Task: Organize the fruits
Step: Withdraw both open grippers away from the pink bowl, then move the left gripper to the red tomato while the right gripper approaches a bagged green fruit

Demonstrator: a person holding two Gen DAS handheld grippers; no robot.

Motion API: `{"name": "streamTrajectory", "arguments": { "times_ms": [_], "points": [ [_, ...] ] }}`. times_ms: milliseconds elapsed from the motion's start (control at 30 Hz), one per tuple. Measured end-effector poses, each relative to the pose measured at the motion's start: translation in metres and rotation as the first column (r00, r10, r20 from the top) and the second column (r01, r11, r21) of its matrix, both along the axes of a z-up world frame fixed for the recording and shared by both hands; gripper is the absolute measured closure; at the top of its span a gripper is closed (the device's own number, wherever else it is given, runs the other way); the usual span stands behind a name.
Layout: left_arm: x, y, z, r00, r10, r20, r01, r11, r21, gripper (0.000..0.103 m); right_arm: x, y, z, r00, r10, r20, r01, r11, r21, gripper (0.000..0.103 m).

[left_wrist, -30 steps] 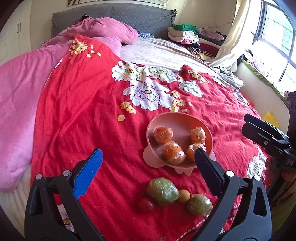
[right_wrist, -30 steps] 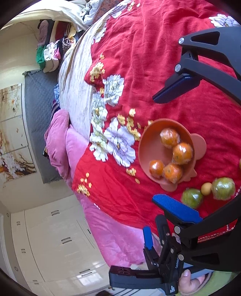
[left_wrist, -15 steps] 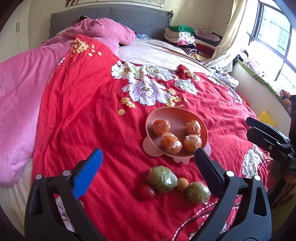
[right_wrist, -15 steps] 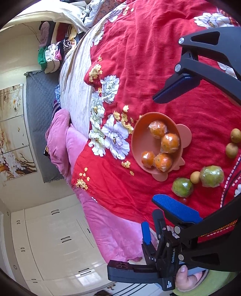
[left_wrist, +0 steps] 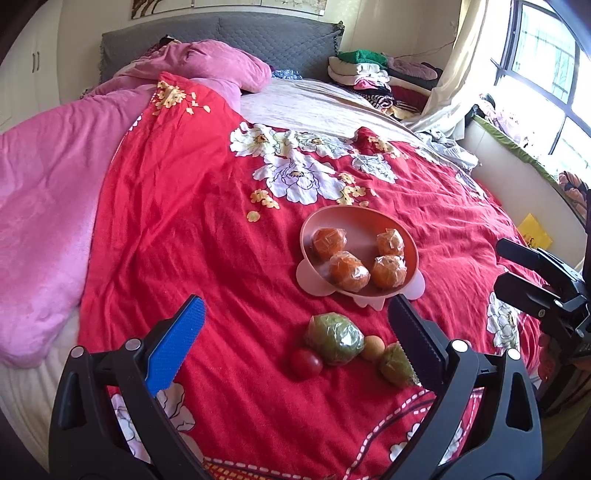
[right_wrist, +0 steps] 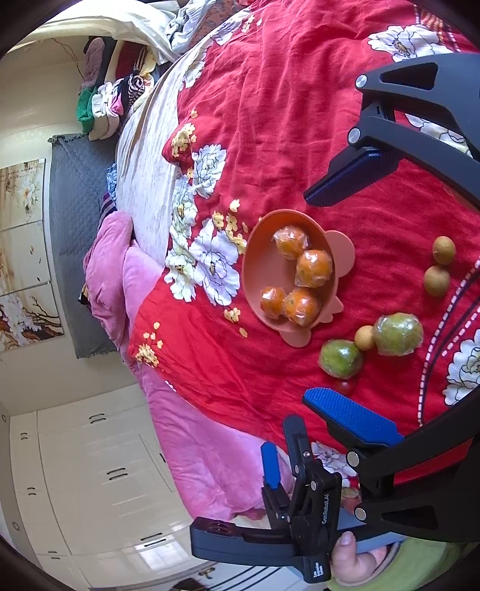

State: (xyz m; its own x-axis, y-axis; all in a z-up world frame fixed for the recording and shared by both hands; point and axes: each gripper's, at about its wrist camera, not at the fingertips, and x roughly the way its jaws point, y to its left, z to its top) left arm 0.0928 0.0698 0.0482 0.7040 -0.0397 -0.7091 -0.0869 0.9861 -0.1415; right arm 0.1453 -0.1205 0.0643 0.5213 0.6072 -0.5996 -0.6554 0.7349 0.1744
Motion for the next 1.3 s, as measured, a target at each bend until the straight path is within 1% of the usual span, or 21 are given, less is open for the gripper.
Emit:
{"name": "streamTrajectory", "arguments": {
  "times_ms": [233, 667, 967, 1167, 1300],
  "points": [
    [-0.006, 0.001, -0.002, 1.000, -0.005, -0.008, 0.005, 1.000, 0.015, 0.010, -0.012, 0.006, -0.007, 1.000, 0.019, -0.007, -0.020, 0.999, -0.038, 0.005],
    [-0.016, 0.000, -0.018, 0.998, -0.026, -0.052, 0.027, 0.999, 0.018, 0.010, -0.025, 0.015, -0.031, 0.998, 0.039, -0.057, -0.044, 0.995, -0.089, 0.005],
    [-0.020, 0.001, -0.028, 0.996, -0.028, -0.082, 0.030, 0.999, 0.029, 0.010, -0.030, 0.018, -0.044, 0.997, 0.039, -0.072, -0.048, 0.990, -0.130, 0.005],
    [-0.024, -0.004, -0.040, 0.993, -0.043, -0.113, 0.048, 0.998, 0.045, 0.010, -0.035, 0.021, -0.052, 0.996, 0.049, -0.080, -0.060, 0.987, -0.152, 0.005],
    [-0.025, -0.005, -0.043, 0.992, -0.055, -0.118, 0.060, 0.997, 0.044, 0.010, -0.037, 0.023, -0.057, 0.995, 0.055, -0.086, -0.068, 0.984, -0.164, 0.005]
  ]
}}
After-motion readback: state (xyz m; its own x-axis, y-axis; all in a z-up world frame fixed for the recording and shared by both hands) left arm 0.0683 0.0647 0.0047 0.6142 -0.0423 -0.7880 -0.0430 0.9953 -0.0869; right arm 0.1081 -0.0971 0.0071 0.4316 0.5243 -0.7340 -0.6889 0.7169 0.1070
